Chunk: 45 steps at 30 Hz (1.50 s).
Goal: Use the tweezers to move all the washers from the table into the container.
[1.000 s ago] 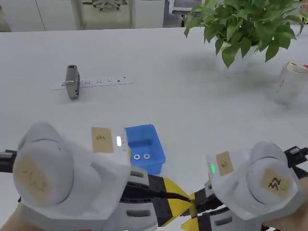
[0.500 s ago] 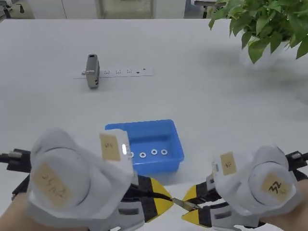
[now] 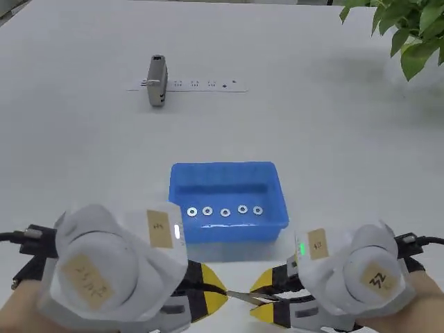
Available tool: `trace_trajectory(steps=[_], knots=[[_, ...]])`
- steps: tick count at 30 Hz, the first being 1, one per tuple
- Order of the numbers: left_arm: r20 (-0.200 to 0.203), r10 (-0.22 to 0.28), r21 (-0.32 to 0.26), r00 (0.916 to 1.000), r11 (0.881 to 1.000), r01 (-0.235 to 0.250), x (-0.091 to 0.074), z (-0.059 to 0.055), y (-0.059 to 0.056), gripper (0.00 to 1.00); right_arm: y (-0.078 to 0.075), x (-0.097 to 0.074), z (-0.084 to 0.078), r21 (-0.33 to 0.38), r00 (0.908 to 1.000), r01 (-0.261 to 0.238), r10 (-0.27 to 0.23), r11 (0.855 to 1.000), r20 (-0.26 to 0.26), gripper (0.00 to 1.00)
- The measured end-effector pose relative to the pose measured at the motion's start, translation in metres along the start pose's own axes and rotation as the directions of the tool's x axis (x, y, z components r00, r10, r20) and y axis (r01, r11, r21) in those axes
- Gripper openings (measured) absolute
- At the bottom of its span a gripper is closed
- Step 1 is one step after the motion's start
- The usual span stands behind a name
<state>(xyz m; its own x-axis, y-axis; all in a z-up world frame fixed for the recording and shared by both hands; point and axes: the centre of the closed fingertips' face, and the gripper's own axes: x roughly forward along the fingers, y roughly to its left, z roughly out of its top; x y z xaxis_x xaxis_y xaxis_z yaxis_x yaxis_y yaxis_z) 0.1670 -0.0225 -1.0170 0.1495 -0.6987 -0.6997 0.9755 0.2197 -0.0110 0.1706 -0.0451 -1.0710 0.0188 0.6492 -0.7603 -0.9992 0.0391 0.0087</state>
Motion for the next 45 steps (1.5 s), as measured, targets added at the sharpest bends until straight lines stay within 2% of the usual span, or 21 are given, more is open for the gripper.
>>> trace_trajectory(steps=[6,15,23,27,30,31,34,37,38,40,41,42,43,44,45], knots=[[-0.026,-0.006,-0.017,0.9996,1.0,0.006,0.003,-0.012,0.001,0.0,0.002,0.004,0.001,0.058,0.9995,-0.005,0.003,0.998,0.033,0.12],[-0.123,-0.029,-0.011,0.9919,1.0,0.028,0.016,-0.041,0.0,0.0,0.008,0.009,0.003,0.053,0.9983,-0.024,0.021,0.998,0.054,0.16],[-0.182,-0.05,-0.003,0.982,0.999,0.05,0.023,-0.052,0.002,0.0,0.009,0.012,0.007,0.057,0.9972,-0.03,0.026,0.998,0.07,0.15],[-0.221,-0.058,0.012,0.9736,0.998,0.062,0.025,-0.056,0.0,0.0,0.009,-0.002,0.014,0.078,0.9952,0.001,-0.008,0.997,0.098,0.18],[-0.241,-0.06,0.025,0.9688,0.997,0.068,0.026,-0.057,0.0,0.0,0.007,-0.025,0.019,0.141,0.9852,0.061,-0.083,0.988,0.15,0.2],[-0.25,-0.062,0.031,0.9663,0.997,0.072,0.027,-0.057,-0.001,0.0,0.007,-0.029,0.018,0.15,0.9837,0.068,-0.091,0.986,0.155,0.21],[-0.273,-0.071,0.032,0.9595,0.996,0.083,0.028,-0.059,-0.003,0.0,0.007,-0.055,0.016,0.232,0.9662,0.128,-0.174,0.964,0.19,0.24],[-0.305,-0.078,0.034,0.9492,0.995,0.092,0.03,-0.063,-0.006,0.0,0.008,-0.076,0.012,0.273,0.9476,0.187,-0.247,0.944,0.203,0.25],[-0.308,-0.076,0.036,0.9482,0.995,0.091,0.03,-0.064,-0.006,0.0,0.008,-0.085,0.01,0.292,0.9394,0.216,-0.279,0.932,0.199,0.26],[-0.309,-0.075,0.031,0.9482,0.996,0.088,0.029,-0.062,-0.006,0.0,0.008,-0.096,0.009,0.303,0.9278,0.245,-0.314,0.921,0.202,0.27],[-0.31,-0.075,0.029,0.9476,0.996,0.089,0.03,-0.063,-0.007,0.0,0.008,-0.105,0.008,0.319,0.9173,0.266,-0.34,0.91,0.207,0.28],[-0.312,-0.071,0.031,0.9474,0.996,0.085,0.03,-0.063,-0.006,0.0,0.008,-0.11,0.009,0.324,0.9106,0.275,-0.354,0.905,0.214,0.28],[-0.314,-0.069,0.028,0.947,0.996,0.082,0.03,-0.063,-0.006,0.0,0.008,-0.117,0.009,0.34,0.8971,0.292,-0.379,0.894,0.226,0.29],[-0.314,-0.067,0.015,0.947,0.997,0.076,0.03,-0.063,-0.006,0.0,0.008,-0.122,0.009,0.35,0.8909,0.297,-0.39,0.888,0.233,0.29],[-0.313,-0.068,0.0,0.9473,0.997,0.071,0.03,-0.063,-0.007,0.0,0.007,-0.129,0.009,0.369,0.8776,0.311,-0.414,0.876,0.242,0.29]])
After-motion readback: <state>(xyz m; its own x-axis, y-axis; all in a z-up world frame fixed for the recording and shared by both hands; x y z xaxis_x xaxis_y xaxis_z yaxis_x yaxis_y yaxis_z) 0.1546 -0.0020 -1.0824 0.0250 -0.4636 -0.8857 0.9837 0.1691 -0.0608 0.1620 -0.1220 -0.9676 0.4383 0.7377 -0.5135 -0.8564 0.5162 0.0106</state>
